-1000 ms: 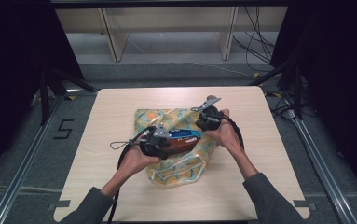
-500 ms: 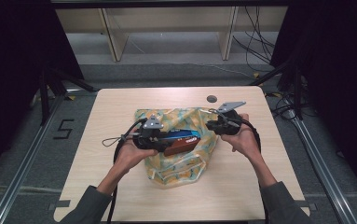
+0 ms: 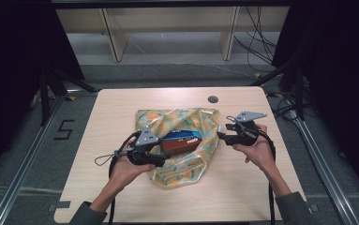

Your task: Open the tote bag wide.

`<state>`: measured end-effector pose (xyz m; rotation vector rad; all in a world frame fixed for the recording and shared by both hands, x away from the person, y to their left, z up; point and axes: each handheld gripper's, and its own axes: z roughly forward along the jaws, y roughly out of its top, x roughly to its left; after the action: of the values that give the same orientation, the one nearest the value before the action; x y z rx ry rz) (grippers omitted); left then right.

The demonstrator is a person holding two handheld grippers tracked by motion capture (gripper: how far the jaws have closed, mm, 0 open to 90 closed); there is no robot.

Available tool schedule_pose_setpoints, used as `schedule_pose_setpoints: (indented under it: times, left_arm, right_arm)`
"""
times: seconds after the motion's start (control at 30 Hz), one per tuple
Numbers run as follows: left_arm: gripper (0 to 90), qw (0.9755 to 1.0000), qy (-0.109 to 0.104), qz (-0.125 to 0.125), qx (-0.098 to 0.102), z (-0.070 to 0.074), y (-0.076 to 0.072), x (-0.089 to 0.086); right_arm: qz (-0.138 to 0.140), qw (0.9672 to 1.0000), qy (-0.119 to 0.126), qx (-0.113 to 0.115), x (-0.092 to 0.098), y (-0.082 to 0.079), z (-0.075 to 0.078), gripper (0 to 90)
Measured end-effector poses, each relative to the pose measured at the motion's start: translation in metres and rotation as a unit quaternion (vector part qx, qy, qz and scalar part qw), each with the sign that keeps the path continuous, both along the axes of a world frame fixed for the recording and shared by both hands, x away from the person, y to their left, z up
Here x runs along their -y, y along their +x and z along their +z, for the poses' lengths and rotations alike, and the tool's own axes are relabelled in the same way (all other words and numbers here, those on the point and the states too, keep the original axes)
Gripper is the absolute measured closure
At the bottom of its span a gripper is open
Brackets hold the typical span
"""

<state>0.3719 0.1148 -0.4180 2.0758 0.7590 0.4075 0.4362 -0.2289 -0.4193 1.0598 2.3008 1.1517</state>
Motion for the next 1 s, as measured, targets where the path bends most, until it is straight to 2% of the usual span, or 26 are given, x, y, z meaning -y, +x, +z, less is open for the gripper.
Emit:
schedule_pose_setpoints:
  times: [0.07,0.1,0.13,0.17,0.2,0.23,0.27,0.33,0.37,0.4,0.43,0.5,0.53,0.57,0.6,0.63,0.67,0.7,0.73,0.77,0.8,0.83,0.9,0.93,0.97,1.0]
  left_arm:
    - [36.0,1.0000,-0.003,0.001,0.003,-0.003,-0.008,-0.005]
    - [35.9,1.0000,-0.007,0.001,0.006,-0.005,-0.012,-0.006]
    - [35.9,1.0000,0.000,-0.004,0.009,-0.005,-0.015,-0.009]
    - [35.4,0.9999,-0.006,0.009,0.006,-0.007,-0.020,-0.009]
    - [34.4,1.0000,-0.002,0.008,0.003,-0.008,-0.023,-0.011]
    - [33.7,0.9999,-0.006,0.008,0.007,-0.010,-0.026,-0.011]
    - [33.3,1.0000,0.003,0.005,0.001,-0.010,-0.030,-0.013]
    - [32.3,1.0000,-0.002,0.004,0.001,-0.014,-0.035,-0.014]
    - [32.3,0.9999,-0.006,0.009,0.000,-0.015,-0.037,-0.014]
    - [32.3,1.0000,-0.004,0.008,-0.002,-0.016,-0.039,-0.015]
    - [32.2,1.0000,-0.006,0.004,-0.003,-0.017,-0.040,-0.016]
    - [32.1,1.0000,0.002,0.000,0.002,-0.017,-0.041,-0.017]
    - [31.7,1.0000,0.001,0.006,-0.001,-0.018,-0.043,-0.017]
    - [31.5,0.9999,-0.004,0.012,-0.002,-0.020,-0.044,-0.018]
    - [31.2,0.9998,-0.015,0.015,-0.004,-0.021,-0.045,-0.017]
    - [30.7,0.9998,-0.006,0.015,-0.007,-0.021,-0.045,-0.019]
    - [30.4,0.9997,-0.012,0.019,-0.003,-0.022,-0.046,-0.020]
    - [30.0,0.9999,-0.002,0.015,-0.001,-0.022,-0.046,-0.022]
    - [29.5,0.9998,-0.013,0.017,-0.005,-0.023,-0.046,-0.022]
    - [29.2,0.9996,-0.015,0.021,-0.010,-0.024,-0.048,-0.023]
    - [29.0,0.9993,-0.024,0.028,-0.006,-0.025,-0.049,-0.023]
    - [28.6,0.9993,-0.023,0.029,-0.008,-0.026,-0.050,-0.024]
    - [27.5,0.9995,-0.013,0.029,-0.006,-0.026,-0.051,-0.027]
    - [27.5,0.9994,-0.016,0.028,-0.008,-0.027,-0.052,-0.028]
    - [27.5,0.9992,-0.023,0.031,-0.006,-0.028,-0.053,-0.028]
    - [27.5,0.9995,-0.011,0.031,-0.002,-0.028,-0.055,-0.030]
  right_arm:
    - [-0.002,0.9998,-0.006,-0.018,0.000,-0.007,-0.001,45.5]
    - [0.004,0.9999,-0.012,-0.003,0.002,-0.007,-0.002,44.9]
    - [0.003,0.9999,-0.010,0.011,0.003,-0.009,-0.003,44.4]
    - [0.000,1.0000,-0.001,-0.007,0.002,-0.014,-0.003,43.7]
    - [0.002,0.9999,-0.016,0.004,0.004,-0.015,-0.004,43.2]
    - [0.006,0.9998,-0.018,0.007,0.006,-0.017,-0.005,42.6]
    - [0.003,0.9998,-0.017,0.007,0.006,-0.019,-0.007,42.5]
    - [0.004,0.9999,-0.015,0.007,0.008,-0.023,-0.009,41.9]
    - [0.002,1.0000,-0.008,0.000,0.007,-0.025,-0.010,41.8]
    - [0.001,0.9999,-0.010,-0.011,0.008,-0.027,-0.010,41.8]
    - [0.002,0.9999,-0.015,0.006,0.010,-0.026,-0.012,41.6]
    - [0.005,0.9999,-0.015,0.001,0.011,-0.029,-0.014,41.4]
    - [0.003,1.0000,-0.007,-0.004,0.010,-0.030,-0.016,41.1]
    - [0.004,0.9999,-0.013,-0.008,0.011,-0.032,-0.016,40.7]
    - [0.002,0.9997,-0.003,-0.025,0.010,-0.035,-0.017,40.5]
    - [0.006,0.9999,-0.005,-0.010,0.010,-0.035,-0.019,40.4]
    - [0.006,0.9999,-0.016,-0.002,0.011,-0.035,-0.020,40.2]
    - [0.008,0.9998,-0.013,-0.016,0.011,-0.038,-0.020,39.9]
    - [-0.005,0.9997,-0.005,-0.023,0.009,-0.041,-0.022,39.8]
    - [0.008,0.9998,-0.011,-0.017,0.012,-0.041,-0.021,39.7]
    - [0.004,0.9996,-0.008,-0.025,0.011,-0.043,-0.022,39.5]
    - [0.006,0.9999,-0.012,-0.004,0.013,-0.041,-0.024,39.4]
    - [0.001,0.9996,0.002,-0.029,0.012,-0.047,-0.024,39.0]
    - [0.004,0.9999,-0.013,-0.010,0.014,-0.045,-0.026,38.9]
    - [0.004,0.9995,-0.007,-0.031,0.014,-0.049,-0.025,38.7]
    - [0.000,0.9998,-0.009,-0.017,0.014,-0.049,-0.027,38.5]
